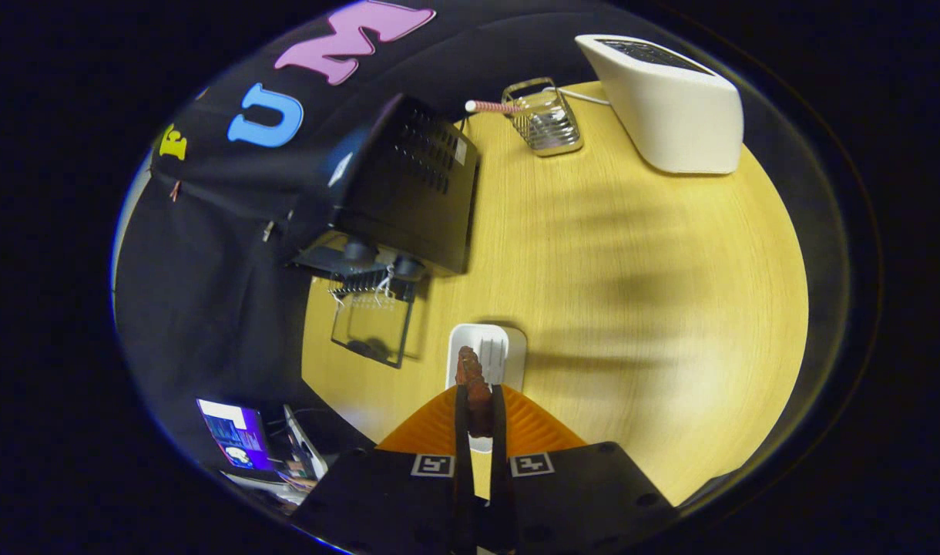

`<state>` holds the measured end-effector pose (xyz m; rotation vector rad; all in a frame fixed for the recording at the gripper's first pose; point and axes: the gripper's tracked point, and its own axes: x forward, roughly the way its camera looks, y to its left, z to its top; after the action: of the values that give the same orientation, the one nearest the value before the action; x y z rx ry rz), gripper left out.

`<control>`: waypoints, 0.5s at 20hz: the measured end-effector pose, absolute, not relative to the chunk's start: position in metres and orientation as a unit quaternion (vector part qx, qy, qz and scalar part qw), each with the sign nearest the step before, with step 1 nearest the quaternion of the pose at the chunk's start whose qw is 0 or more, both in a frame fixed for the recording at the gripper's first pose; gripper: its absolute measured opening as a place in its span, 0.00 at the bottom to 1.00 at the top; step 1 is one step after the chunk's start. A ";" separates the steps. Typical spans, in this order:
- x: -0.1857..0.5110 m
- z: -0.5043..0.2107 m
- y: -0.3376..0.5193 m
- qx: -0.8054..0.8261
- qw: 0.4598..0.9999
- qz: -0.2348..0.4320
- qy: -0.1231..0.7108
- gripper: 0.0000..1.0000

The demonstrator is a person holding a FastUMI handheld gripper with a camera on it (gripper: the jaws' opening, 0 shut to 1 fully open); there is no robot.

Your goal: Open the toaster oven, put the food inside, and close the toaster oven door.

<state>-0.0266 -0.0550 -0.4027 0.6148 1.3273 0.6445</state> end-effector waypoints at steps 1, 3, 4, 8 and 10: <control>-0.027 -0.389 -0.053 0.289 0.707 0.283 0.580 0.12; -0.032 -0.364 -0.050 0.303 0.729 0.271 0.550 0.12; -0.036 -0.350 -0.044 0.316 0.736 0.265 0.537 0.11; -0.064 -0.306 -0.001 0.359 0.753 0.255 0.489 0.11; -0.076 -0.294 0.025 0.365 0.763 0.249 0.472 0.11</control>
<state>-0.0763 0.0254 -0.2941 0.7940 1.0270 0.5410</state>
